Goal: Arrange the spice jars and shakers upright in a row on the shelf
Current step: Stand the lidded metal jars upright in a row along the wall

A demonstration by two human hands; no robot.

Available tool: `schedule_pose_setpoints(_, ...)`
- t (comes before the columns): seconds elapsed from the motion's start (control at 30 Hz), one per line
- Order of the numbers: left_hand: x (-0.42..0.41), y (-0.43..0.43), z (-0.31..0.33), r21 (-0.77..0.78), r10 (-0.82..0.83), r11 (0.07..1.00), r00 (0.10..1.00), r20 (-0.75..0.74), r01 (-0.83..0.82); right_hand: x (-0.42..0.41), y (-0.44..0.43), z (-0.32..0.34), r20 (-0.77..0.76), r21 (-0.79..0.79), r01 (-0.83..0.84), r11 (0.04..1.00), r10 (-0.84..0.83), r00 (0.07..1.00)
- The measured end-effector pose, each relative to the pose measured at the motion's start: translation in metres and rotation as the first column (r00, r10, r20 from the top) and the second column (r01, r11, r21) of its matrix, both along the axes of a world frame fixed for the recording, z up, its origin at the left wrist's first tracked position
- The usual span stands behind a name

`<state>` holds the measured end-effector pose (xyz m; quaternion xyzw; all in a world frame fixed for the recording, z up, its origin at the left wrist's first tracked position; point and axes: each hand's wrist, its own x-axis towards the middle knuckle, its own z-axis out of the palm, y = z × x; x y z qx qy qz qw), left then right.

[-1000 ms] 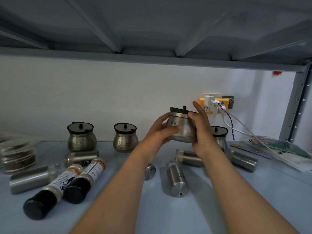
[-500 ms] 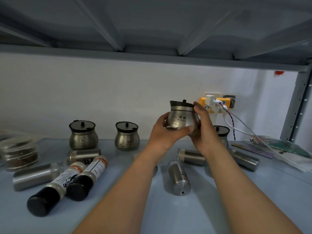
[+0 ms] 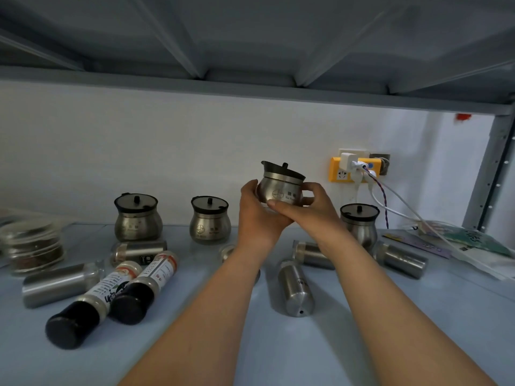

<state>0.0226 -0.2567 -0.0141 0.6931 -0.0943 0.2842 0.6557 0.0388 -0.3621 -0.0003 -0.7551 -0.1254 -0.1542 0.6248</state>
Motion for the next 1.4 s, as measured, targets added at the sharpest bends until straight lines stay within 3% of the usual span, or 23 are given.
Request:
schedule_pose_setpoints(0.13,0.004,-0.001,-0.001,0.103,-0.025,0.994,0.999,-0.038,0.029,0.002,-0.003,-0.002,-0.001,0.034,0.053,0.998,-0.053,0.999)
schedule_pose_setpoints(0.33,0.007,0.003,0.003,0.228,0.023,0.973,0.958,-0.286,0.045,0.010,-0.008,-0.010,-0.046,-0.041,0.074,0.996,-0.076,0.996)
schedule_pose_setpoints(0.47,0.003,0.006,0.008,0.261,-0.012,0.960,0.947,-0.322,0.101,0.012,-0.008,-0.012,-0.055,-0.236,0.067,0.970,-0.082,0.995)
schedule_pose_setpoints(0.63,0.002,0.006,0.005,0.295,0.026,0.949,0.905,-0.425,0.111,0.014,-0.006,-0.014,-0.032,-0.523,0.088,0.848,-0.122,0.992)
schedule_pose_setpoints(0.9,0.001,0.009,0.002,0.540,0.114,0.830,0.905,-0.409,0.139,0.011,-0.004,-0.012,-0.044,-0.711,0.101,0.696,-0.187,0.981)
schedule_pose_setpoints(1.2,0.015,0.013,-0.003,0.646,0.162,0.748,0.901,-0.403,0.155,0.018,0.000,-0.016,-0.058,-0.725,0.090,0.683,-0.191,0.980)
schedule_pose_setpoints(1.4,0.019,0.010,-0.009,0.771,0.254,0.627,0.904,-0.343,0.116,0.021,-0.001,-0.020,-0.078,-0.692,0.110,0.713,-0.226,0.971)
